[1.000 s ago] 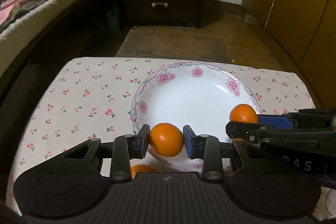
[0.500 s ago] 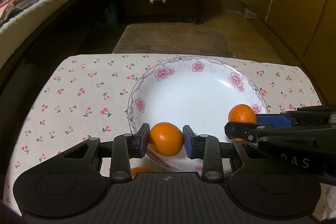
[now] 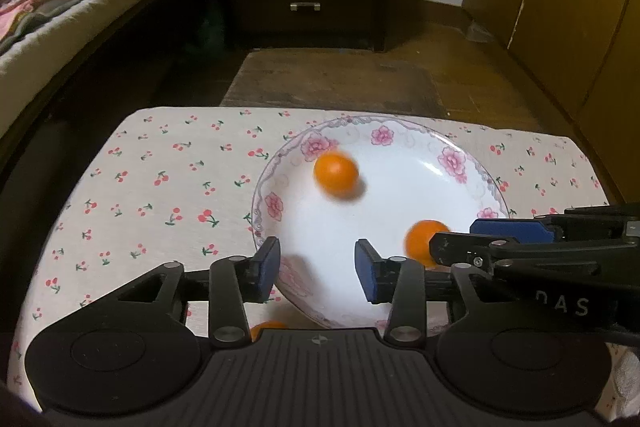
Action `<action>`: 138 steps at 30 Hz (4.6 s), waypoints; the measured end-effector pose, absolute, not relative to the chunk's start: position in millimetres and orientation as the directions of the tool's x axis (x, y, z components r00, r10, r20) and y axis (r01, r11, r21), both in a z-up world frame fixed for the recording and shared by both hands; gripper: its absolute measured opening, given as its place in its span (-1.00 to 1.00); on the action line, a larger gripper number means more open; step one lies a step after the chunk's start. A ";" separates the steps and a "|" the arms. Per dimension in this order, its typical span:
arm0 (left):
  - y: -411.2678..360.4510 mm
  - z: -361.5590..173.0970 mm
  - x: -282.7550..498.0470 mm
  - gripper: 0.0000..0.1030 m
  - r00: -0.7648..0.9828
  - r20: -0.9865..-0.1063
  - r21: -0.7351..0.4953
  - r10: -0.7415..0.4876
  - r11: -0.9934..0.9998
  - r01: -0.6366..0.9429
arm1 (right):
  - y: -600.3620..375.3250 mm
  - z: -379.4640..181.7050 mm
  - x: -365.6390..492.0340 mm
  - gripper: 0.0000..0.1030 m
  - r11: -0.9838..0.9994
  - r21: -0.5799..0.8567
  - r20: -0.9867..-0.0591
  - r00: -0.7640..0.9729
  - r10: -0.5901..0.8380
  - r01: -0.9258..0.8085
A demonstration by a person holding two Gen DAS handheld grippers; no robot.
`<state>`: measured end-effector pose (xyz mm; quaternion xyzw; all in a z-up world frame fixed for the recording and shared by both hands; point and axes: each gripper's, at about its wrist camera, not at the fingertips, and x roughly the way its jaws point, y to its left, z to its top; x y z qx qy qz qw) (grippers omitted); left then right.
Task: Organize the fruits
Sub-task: 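Open the left gripper over the plate while the right gripper releases its tangerine, then grasp another tangerine with the left gripper while the right tool approaches a tomato, then close the right gripper on a red cherry tomato, then carry the tangerine and the red tomato over the white plate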
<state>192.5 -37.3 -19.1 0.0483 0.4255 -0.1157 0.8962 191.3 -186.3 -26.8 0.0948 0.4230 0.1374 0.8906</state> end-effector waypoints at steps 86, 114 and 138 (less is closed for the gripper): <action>15.3 -44.5 89.1 -0.09 0.559 -0.821 0.008 -0.120 0.975 0.221 | -120.3 -52.9 109.5 -0.28 0.914 0.219 -0.788 0.491 0.372 -0.340; 10.7 -41.7 71.5 -0.18 0.530 -0.831 -0.020 -0.171 0.961 0.277 | -131.1 -51.5 80.2 -0.40 0.905 0.259 -0.805 0.441 0.396 -0.338; 6.6 -41.6 66.8 -0.21 0.533 -0.830 -0.012 -0.167 0.959 0.282 | -131.7 -50.2 78.2 -0.42 0.911 0.241 -0.815 0.441 0.377 -0.334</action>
